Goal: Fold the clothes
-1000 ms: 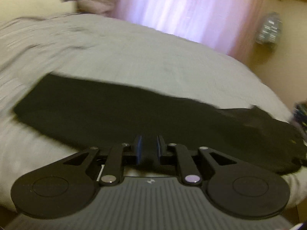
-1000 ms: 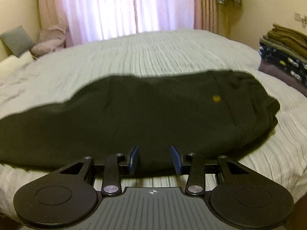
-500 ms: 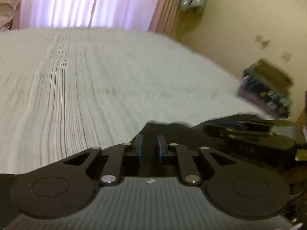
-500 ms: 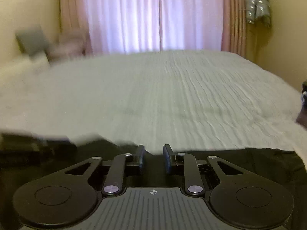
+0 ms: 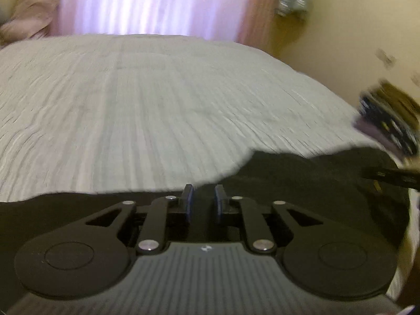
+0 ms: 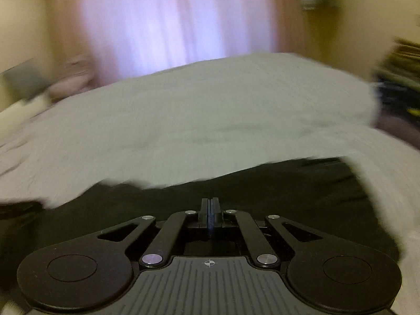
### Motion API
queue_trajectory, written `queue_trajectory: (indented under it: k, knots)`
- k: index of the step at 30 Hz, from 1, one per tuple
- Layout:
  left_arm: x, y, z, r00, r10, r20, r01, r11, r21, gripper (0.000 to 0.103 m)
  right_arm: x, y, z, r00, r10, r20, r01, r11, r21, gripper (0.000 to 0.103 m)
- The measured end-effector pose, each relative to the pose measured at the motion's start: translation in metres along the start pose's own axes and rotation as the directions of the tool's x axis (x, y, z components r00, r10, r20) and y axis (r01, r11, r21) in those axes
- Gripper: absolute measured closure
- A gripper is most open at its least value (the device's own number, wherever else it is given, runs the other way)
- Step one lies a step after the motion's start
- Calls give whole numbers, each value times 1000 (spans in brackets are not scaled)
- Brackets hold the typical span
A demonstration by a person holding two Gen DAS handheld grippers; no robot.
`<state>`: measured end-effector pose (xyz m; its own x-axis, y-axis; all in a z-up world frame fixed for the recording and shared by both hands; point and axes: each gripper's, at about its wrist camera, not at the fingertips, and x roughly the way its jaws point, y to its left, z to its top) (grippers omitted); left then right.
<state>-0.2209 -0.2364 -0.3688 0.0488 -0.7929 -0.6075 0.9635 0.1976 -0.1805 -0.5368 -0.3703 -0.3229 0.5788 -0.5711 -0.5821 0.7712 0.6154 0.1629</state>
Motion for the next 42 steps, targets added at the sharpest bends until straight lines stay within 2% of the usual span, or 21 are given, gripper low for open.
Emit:
queue_trajectory:
  k: [1,3,4,6,10,12,13,14,15,17,19,20,28,31,42]
  knots:
    - [-5,1,-4,1000,19,-6,-19,1000,-1,86,3,9,-8,999,22,-40,-23,999,-30,103]
    - [-15,3,-11,998,58,-18,-58,998,-2,88,12,19,-26,991,-61,-119,49,994,-94,103]
    - [-20,4,-14,997,77,-24,-77,997,-3,88,8,16,-32,985,-137,-103,126,986,-106,103]
    - [-29,7,-21,993,116,-37,-116,993,-3,88,-10,1,-33,969,-227,-96,225,974,-37,103]
    - [-74,15,-38,980,191,-49,-193,981,-36,87,-57,-5,-28,953,-297,-59,299,954,28,103]
    - [-86,16,-45,976,207,-72,-212,975,-66,83,-71,2,-31,973,-227,-52,229,973,41,101]
    - [-90,16,-50,971,219,-93,-226,971,-81,82,-74,7,-35,982,-180,-58,183,982,50,93]
    - [-97,16,-56,965,235,-117,-246,965,-93,82,-72,14,-41,984,-154,-90,158,986,47,56]
    - [-104,16,-60,960,245,-137,-260,960,-105,82,-70,22,-47,984,-130,-119,136,990,43,31]
    - [-117,13,-69,955,252,-157,-272,954,-125,79,-77,39,-58,983,-138,-121,140,990,4,31]
    - [-133,7,-74,953,257,-160,-278,952,-129,67,-87,51,-62,981,-141,-133,142,990,1,31]
    - [-139,4,-75,950,265,-167,-287,949,-129,64,-92,57,-63,980,-142,-140,143,990,-1,31]
    - [-182,-15,-78,931,315,-186,-338,936,-104,60,-134,105,-77,970,-150,-191,150,989,-15,31]
    - [-193,-20,-80,926,327,-188,-347,934,-88,60,-136,109,-81,966,-166,-199,168,986,-7,31]
    - [-233,-25,-100,929,329,-169,-347,934,-85,58,-154,127,-96,958,-203,-204,206,978,-7,31]
